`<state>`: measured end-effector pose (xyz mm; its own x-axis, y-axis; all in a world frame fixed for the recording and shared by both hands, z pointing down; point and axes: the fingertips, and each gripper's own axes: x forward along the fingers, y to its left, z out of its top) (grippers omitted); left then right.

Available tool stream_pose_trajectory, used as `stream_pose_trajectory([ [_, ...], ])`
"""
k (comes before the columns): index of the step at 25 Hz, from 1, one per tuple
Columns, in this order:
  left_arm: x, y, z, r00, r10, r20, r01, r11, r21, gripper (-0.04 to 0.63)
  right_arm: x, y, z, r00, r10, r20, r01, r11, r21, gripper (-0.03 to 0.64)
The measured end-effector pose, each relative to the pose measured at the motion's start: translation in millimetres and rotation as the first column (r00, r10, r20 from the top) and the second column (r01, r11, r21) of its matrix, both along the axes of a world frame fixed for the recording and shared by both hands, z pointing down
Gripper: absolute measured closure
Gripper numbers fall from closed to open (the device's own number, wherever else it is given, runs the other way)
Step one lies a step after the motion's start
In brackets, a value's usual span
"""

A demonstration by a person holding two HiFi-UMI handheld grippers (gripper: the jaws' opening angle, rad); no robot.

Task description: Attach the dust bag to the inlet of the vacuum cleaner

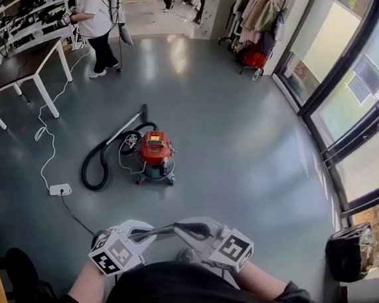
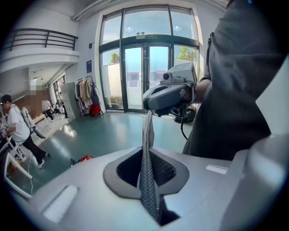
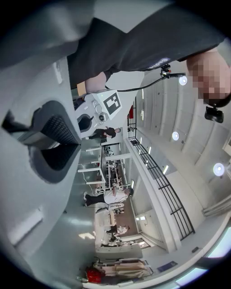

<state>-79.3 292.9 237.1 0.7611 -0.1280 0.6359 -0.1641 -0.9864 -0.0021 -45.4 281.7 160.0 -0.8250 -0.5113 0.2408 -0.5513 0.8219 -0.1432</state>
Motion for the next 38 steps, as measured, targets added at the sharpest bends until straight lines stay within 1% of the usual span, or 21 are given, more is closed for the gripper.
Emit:
stream_pose_trajectory([
  [8,10,-3,1,1.0,0.002,0.01,-0.002,1.0,0.001,0.552,10,-3,3,1.0,-0.009,0.006,0.009,1.0,-0.001,0.624],
  [11,17,-4,0,1.0,0.0,0.016,0.0,1.0,0.0,0.552,19,-4,5,1.0,-0.009,0.023,0.01,1.0,-0.003,0.624],
  [15,25,-7,3,1.0,-0.009,0.027,0.009,1.0,0.0,0.552,37,-8,12,0.999,0.002,0.04,-0.002,1.0,-0.01,0.624],
  [19,37,-8,7,0.999,-0.021,0.045,0.021,1.0,0.0,0.552,56,-13,6,0.998,0.007,0.067,-0.006,1.0,-0.001,0.624],
  [23,49,-12,10,0.997,-0.042,0.067,0.041,0.999,0.015,0.552,79,-15,11,0.997,0.001,0.081,-0.001,1.0,-0.005,0.624],
  [26,58,-14,8,0.996,-0.055,0.068,0.053,0.998,0.028,0.552,96,-18,11,0.997,0.01,0.077,-0.009,1.0,-0.013,0.624],
  [30,70,-16,5,0.996,-0.065,0.063,0.063,0.997,0.034,0.552,118,-20,14,0.994,0.013,0.109,-0.013,1.0,-0.003,0.624],
  [34,77,-22,6,0.995,-0.067,0.069,0.065,0.997,0.031,0.552,133,-29,17,0.994,0.041,0.104,-0.039,0.999,-0.024,0.624],
  [38,79,-35,12,0.996,-0.061,0.059,0.06,0.998,0.02,0.552,134,-43,20,0.995,0.051,0.08,-0.049,0.998,-0.035,0.624],
])
